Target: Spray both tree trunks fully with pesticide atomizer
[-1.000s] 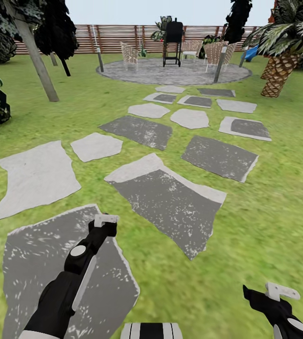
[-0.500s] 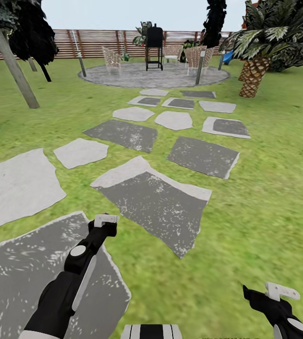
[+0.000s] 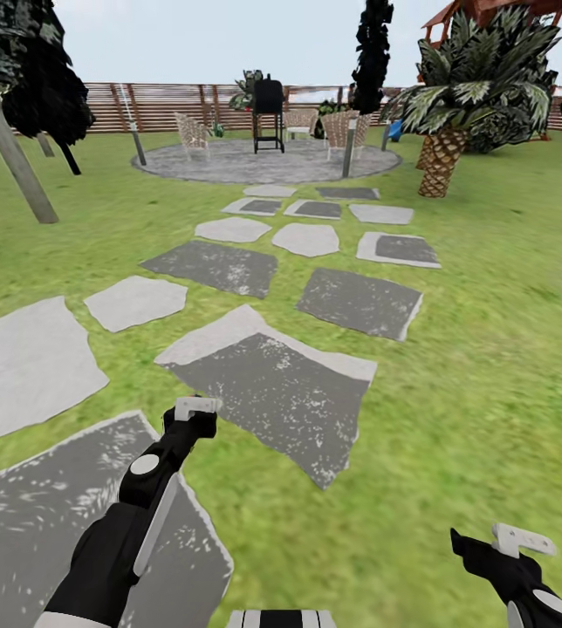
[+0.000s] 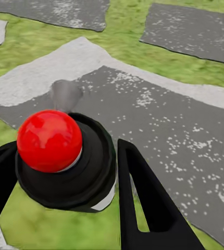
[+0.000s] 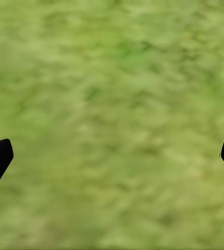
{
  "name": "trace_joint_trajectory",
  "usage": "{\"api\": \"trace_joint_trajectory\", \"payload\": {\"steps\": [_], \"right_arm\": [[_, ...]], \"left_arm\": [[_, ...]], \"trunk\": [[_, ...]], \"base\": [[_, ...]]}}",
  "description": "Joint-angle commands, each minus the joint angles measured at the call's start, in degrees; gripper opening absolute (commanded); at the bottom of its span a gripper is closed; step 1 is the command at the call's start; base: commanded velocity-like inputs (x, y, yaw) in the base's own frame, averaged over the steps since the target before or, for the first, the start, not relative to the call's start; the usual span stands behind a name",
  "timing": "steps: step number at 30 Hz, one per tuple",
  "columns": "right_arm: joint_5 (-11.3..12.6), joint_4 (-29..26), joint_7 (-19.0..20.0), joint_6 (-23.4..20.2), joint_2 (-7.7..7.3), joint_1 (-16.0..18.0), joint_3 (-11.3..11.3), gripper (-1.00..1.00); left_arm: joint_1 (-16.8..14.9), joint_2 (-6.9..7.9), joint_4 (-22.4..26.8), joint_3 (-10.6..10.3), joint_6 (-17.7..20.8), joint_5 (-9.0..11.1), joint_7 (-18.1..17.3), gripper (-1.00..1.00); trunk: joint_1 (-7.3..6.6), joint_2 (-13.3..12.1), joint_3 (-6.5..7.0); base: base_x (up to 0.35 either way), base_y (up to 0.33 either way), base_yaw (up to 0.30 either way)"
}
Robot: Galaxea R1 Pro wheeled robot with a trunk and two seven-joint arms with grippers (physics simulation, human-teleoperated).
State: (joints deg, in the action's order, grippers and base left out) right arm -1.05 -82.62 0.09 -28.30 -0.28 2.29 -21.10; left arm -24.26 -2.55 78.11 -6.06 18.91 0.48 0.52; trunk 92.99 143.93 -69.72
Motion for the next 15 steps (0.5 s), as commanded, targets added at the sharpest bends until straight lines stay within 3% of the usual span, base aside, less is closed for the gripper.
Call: {"api": "trace_joint_trajectory", "payload": {"steps": [1,15], "right_arm": [[0.0,0.0,0.0,0.0,0.01,0.0,0.0,1.0],[0.0,0.0,0.0,0.0,-0.01,0.0,0.0,1.0]], "left_arm": [[0.0,0.0,0.0,0.0,0.0,0.0,0.0,-1.0],[0.0,0.0,0.0,0.0,0.1,0.0,0.0,-1.0]], "trunk": [[0.0,0.0,0.03],[0.0,0.0,0.43]], "base": [[0.0,0.0,-0.236],[0.0,0.0,-0.263]]}}
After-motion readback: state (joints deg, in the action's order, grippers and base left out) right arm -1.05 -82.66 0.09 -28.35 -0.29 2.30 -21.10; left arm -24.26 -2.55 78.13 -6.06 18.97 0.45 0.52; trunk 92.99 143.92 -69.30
